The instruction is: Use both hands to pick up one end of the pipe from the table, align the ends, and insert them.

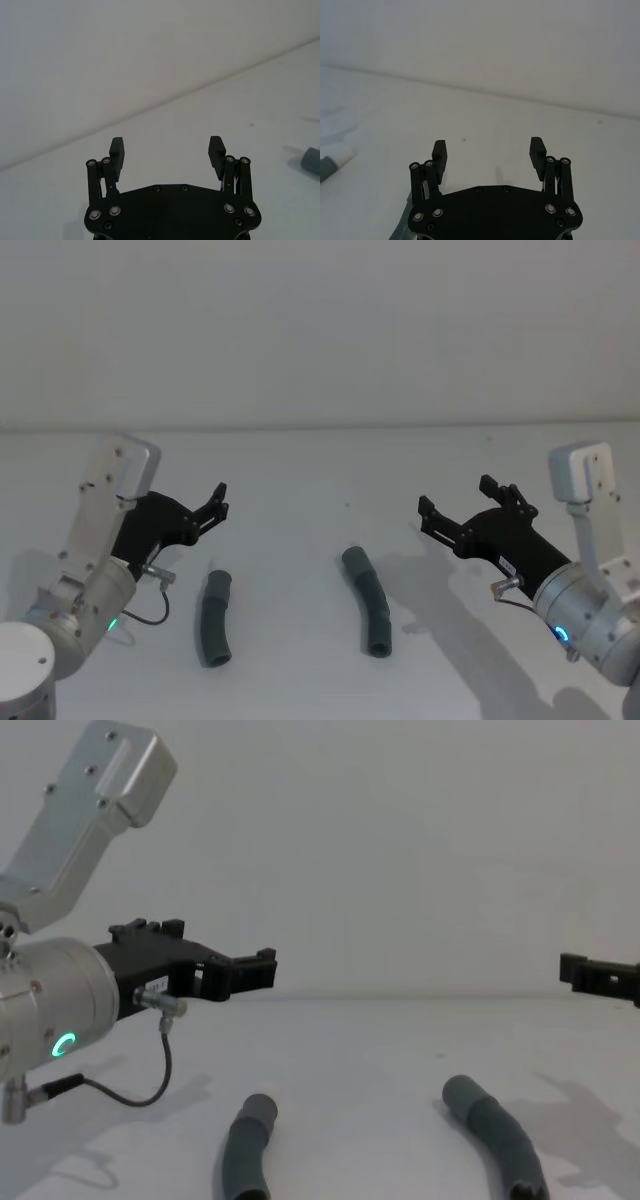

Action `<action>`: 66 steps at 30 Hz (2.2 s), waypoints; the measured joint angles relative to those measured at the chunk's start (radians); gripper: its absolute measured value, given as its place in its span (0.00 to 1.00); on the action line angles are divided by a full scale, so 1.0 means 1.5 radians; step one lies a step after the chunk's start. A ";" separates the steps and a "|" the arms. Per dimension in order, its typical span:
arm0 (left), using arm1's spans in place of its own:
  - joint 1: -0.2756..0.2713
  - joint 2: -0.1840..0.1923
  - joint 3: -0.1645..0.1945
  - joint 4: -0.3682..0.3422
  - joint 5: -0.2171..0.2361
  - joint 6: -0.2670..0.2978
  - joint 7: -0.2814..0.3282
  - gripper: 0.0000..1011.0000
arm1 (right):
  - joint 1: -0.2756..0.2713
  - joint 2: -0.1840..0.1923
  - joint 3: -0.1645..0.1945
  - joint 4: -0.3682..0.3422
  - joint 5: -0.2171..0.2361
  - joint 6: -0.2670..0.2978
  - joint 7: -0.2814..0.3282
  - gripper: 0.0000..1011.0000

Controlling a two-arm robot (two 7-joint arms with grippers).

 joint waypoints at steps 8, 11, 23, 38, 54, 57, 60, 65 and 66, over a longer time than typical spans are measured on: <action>0.014 -0.001 -0.001 -0.040 -0.007 0.083 0.006 0.99 | 0.007 0.017 0.001 -0.010 0.029 0.077 0.026 0.99; 0.020 -0.001 0.001 -0.057 -0.012 0.125 0.007 0.99 | 0.007 0.022 0.000 -0.012 0.039 0.101 0.034 0.99; 0.048 -0.007 -0.002 -0.119 -0.033 0.245 0.010 0.99 | 0.005 0.033 -0.005 -0.018 0.063 0.157 0.051 0.99; 0.092 -0.062 -0.010 -0.177 -0.044 0.346 0.064 0.99 | 0.004 0.037 -0.007 -0.021 0.073 0.179 0.059 0.99; 0.124 -0.123 -0.005 -0.196 -0.029 0.403 0.128 0.99 | 0.004 0.039 -0.008 -0.022 0.076 0.186 0.061 0.99; 0.130 -0.131 -0.004 -0.197 -0.026 0.413 0.137 0.99 | 0.004 0.039 -0.008 -0.022 0.076 0.187 0.061 0.99; 0.133 -0.133 -0.004 -0.197 -0.025 0.415 0.139 0.99 | 0.004 0.039 -0.008 -0.022 0.076 0.187 0.061 0.99; 0.140 -0.139 -0.007 -0.195 -0.023 0.419 0.142 0.99 | 0.004 0.039 -0.008 -0.022 0.077 0.188 0.061 0.99; 0.142 -0.140 -0.008 -0.193 -0.023 0.419 0.143 0.99 | 0.004 0.039 -0.008 -0.022 0.077 0.188 0.061 0.99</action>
